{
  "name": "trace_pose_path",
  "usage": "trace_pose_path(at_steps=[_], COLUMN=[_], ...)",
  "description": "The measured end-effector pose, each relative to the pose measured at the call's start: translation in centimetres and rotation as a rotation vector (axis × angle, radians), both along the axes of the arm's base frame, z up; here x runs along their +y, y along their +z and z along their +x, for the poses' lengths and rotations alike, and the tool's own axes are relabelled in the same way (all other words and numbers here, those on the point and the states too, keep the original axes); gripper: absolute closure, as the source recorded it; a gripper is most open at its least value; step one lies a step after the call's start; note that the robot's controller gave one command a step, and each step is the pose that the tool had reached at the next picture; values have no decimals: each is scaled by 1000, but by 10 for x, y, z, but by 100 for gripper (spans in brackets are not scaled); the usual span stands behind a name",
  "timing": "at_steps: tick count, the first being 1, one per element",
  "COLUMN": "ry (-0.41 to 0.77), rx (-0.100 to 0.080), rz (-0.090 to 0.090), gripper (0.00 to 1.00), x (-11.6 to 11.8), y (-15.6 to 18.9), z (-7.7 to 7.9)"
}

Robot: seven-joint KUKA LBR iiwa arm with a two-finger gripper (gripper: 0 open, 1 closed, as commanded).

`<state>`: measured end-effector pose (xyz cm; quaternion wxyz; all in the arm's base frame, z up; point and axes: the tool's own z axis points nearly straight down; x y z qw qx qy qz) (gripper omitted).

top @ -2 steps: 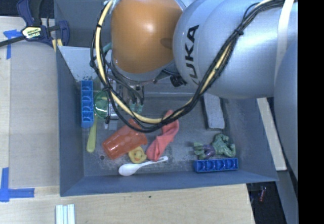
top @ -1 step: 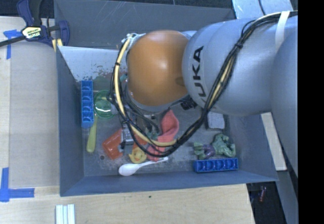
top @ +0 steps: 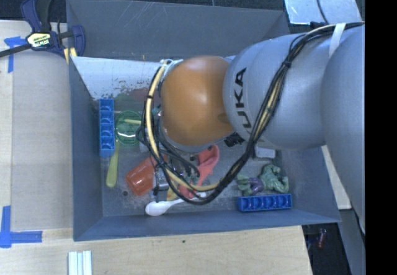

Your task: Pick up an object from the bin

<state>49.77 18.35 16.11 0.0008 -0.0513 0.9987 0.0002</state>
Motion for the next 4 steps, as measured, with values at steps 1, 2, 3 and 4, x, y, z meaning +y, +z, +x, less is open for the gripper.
trace_pose_path(at_steps=[1, 2, 3, 4], ry=[-41, 468, 468, 470], rx=[-8, -15, -15, -9], rz=[3, 5, 5, 5], gripper=[0, 100, 100, 100], x=[-35, -31, -31, -35], y=[-54, -89, -89, -35], z=[29, 73, 73, 69])
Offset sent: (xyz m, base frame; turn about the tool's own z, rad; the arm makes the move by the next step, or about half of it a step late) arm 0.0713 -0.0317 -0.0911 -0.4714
